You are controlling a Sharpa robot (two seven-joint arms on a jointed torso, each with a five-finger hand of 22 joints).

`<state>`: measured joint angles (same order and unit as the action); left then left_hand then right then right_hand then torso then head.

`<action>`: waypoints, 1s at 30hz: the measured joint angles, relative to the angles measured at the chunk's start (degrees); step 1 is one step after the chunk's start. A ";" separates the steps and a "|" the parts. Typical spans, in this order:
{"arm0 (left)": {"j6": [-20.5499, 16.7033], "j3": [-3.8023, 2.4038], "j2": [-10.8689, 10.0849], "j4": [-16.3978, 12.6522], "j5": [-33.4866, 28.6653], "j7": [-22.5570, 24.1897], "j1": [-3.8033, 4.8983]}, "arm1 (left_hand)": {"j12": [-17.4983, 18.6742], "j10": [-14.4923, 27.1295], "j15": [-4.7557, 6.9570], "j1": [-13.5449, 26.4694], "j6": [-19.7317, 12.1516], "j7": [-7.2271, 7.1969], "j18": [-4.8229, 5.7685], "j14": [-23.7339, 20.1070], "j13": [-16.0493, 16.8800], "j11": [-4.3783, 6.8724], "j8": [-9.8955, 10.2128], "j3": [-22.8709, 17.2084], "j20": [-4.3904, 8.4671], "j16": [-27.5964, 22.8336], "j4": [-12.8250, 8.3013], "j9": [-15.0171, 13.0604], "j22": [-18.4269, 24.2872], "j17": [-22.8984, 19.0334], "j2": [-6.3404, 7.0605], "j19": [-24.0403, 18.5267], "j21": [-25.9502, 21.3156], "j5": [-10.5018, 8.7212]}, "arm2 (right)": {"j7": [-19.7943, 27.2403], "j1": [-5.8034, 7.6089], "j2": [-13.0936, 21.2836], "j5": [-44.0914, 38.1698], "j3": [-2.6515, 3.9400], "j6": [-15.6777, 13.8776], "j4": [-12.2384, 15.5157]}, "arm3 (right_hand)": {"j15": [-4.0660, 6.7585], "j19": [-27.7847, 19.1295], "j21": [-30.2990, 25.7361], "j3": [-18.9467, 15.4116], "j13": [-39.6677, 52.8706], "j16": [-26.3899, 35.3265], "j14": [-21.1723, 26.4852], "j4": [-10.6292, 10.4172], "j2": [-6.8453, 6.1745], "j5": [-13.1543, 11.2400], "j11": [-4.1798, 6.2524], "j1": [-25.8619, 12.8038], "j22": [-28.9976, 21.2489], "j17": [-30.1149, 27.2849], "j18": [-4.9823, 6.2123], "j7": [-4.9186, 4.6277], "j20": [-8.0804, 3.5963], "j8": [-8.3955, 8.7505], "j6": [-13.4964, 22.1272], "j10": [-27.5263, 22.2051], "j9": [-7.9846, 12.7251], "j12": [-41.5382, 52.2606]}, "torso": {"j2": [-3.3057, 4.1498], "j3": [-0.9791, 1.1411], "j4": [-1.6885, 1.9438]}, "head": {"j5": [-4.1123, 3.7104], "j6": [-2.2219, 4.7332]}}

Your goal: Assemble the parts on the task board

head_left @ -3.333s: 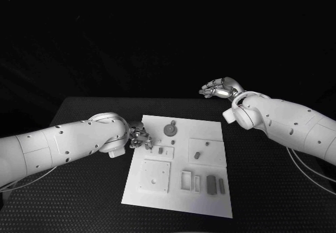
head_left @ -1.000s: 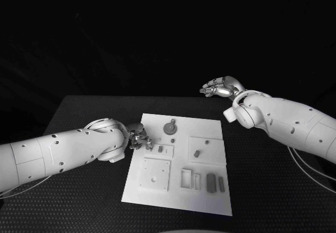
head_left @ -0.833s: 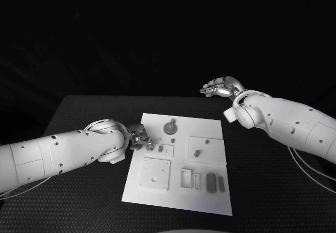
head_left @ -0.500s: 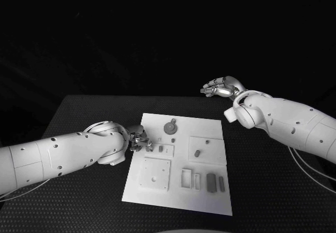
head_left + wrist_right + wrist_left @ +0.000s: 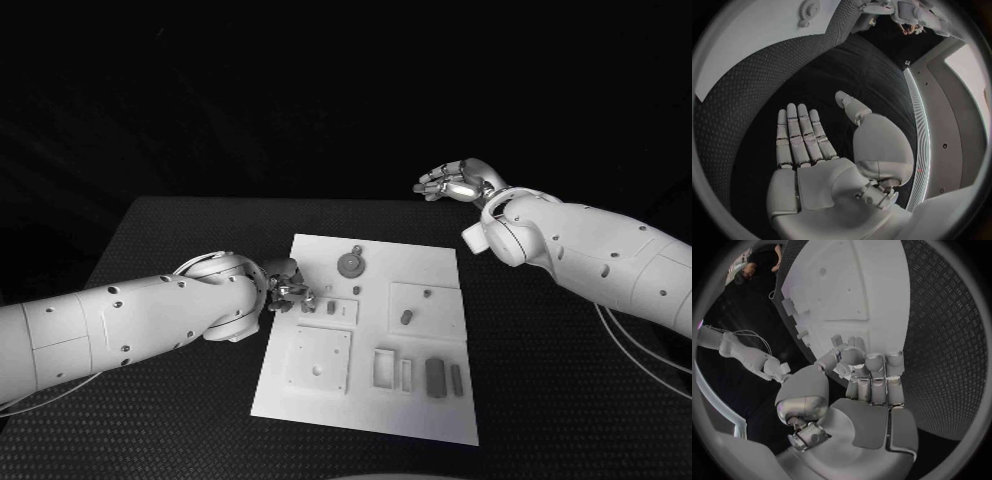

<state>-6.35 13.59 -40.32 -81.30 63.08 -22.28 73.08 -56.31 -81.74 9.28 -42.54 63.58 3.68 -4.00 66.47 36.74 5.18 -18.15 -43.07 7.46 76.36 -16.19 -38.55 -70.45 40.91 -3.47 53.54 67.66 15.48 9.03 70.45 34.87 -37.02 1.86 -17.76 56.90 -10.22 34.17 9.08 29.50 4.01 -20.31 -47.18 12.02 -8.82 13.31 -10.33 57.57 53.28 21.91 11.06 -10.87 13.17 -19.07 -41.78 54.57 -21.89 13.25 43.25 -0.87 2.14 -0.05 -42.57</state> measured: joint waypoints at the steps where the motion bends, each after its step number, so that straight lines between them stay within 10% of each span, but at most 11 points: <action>1: -0.03 0.00 0.00 0.00 0.03 0.00 -0.01 | 0.00 0.00 0.00 0.00 0.00 0.00 0.00 0.00 0.00 0.00 0.00 0.02 0.00 0.00 0.02 -0.04 0.02 0.00 0.00 0.00 0.00 0.00 | 0.00 0.00 0.02 0.00 0.00 0.00 0.01 | 0.00 0.00 0.00 0.00 0.00 0.00 0.00 0.00 0.00 0.00 0.00 0.00 0.00 0.00 0.00 0.00 0.00 0.00 0.00 0.00 0.02 0.00 | 0.00 0.01 -0.01 | 0.01 0.01; 30: -1.46 -0.02 -0.10 -0.20 0.27 0.19 -0.31 | -0.45 0.00 -0.18 0.09 0.17 -0.15 0.00 0.20 0.04 0.00 0.03 -0.27 0.20 0.00 0.06 0.02 0.13 -0.01 -0.09 0.21 0.24 0.22 | 0.00 -0.01 0.12 0.00 0.00 0.02 0.07 | 0.00 0.00 0.00 0.00 0.00 0.00 0.00 0.00 0.00 0.00 0.00 0.00 0.10 -0.10 0.00 0.00 0.00 0.00 0.00 0.00 0.07 0.00 | 0.00 -0.03 0.02 | 0.05 0.07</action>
<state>-7.81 13.56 -40.42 -81.50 63.34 -22.09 72.77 -56.76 -81.74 9.10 -42.45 63.75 3.53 -4.00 66.67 36.78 5.17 -18.12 -43.34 7.67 76.36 -16.13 -38.52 -70.32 40.90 -3.56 53.75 67.90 15.70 9.03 70.44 34.99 -37.02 1.87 -17.75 56.97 -10.22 34.17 9.08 29.50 4.01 -20.31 -47.18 12.02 -8.82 13.31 -10.33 57.57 53.38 21.81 11.06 -10.87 13.17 -19.07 -41.78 54.57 -21.82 13.25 43.25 -0.90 2.16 0.01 -42.50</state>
